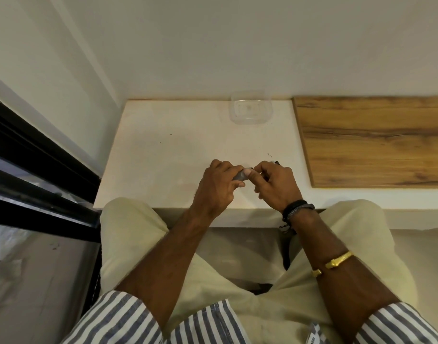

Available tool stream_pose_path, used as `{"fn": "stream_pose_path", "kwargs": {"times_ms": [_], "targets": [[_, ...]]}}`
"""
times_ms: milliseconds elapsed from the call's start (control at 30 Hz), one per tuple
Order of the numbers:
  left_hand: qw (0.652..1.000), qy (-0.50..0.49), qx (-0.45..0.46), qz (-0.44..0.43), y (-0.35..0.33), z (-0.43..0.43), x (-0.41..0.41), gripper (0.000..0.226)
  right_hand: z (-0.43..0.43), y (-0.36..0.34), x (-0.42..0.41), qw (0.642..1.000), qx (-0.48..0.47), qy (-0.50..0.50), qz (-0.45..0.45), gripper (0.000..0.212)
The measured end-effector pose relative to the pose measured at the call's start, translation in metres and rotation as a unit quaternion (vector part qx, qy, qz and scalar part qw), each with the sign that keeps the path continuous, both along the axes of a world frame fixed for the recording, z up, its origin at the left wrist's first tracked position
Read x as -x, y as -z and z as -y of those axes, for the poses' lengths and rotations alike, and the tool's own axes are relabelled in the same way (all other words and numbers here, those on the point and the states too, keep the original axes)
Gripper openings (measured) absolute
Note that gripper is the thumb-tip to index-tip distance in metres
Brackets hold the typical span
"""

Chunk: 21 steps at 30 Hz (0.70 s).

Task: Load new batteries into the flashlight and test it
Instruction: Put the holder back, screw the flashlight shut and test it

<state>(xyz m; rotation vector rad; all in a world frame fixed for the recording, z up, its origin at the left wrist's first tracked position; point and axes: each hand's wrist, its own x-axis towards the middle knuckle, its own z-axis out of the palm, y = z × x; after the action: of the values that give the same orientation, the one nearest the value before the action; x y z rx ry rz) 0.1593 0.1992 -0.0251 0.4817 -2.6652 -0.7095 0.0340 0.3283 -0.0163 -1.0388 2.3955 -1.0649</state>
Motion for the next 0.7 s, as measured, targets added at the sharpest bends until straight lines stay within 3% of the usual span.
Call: {"fn": "stream_pose_path", "kwargs": {"times_ms": [67, 133, 200, 300, 433, 600, 700], "targets": [[1.0, -0.005, -0.006, 0.002, -0.001, 0.001, 0.002, 0.028, 0.0, 0.0, -0.002, 1.0, -0.012, -0.002, -0.004, 0.054], [1.0, -0.002, -0.028, 0.008, 0.0, 0.002, 0.003, 0.028, 0.0, 0.0, -0.004, 1.0, 0.004, -0.006, -0.006, 0.049], [0.998, 0.021, -0.053, 0.011, 0.001, 0.002, 0.002, 0.026, 0.002, 0.002, -0.003, 0.998, 0.0, -0.016, -0.055, 0.043], [0.996, 0.051, -0.065, 0.016, 0.003, -0.001, 0.0, 0.02, 0.004, 0.004, -0.004, 0.988, -0.047, -0.009, -0.146, 0.053], [0.996, 0.049, -0.068, 0.005, 0.004, -0.007, 0.003, 0.013, 0.006, 0.001, -0.01, 0.978, -0.068, 0.052, -0.192, 0.056], [0.999, 0.042, -0.032, 0.003, 0.001, -0.008, 0.006, 0.02, 0.01, 0.005, -0.014, 0.982, -0.054, 0.104, -0.147, 0.052], [1.0, 0.014, -0.016, -0.015, 0.001, -0.007, 0.004, 0.03, 0.011, 0.013, -0.02, 0.99, 0.05, 0.134, 0.006, 0.045]]}}
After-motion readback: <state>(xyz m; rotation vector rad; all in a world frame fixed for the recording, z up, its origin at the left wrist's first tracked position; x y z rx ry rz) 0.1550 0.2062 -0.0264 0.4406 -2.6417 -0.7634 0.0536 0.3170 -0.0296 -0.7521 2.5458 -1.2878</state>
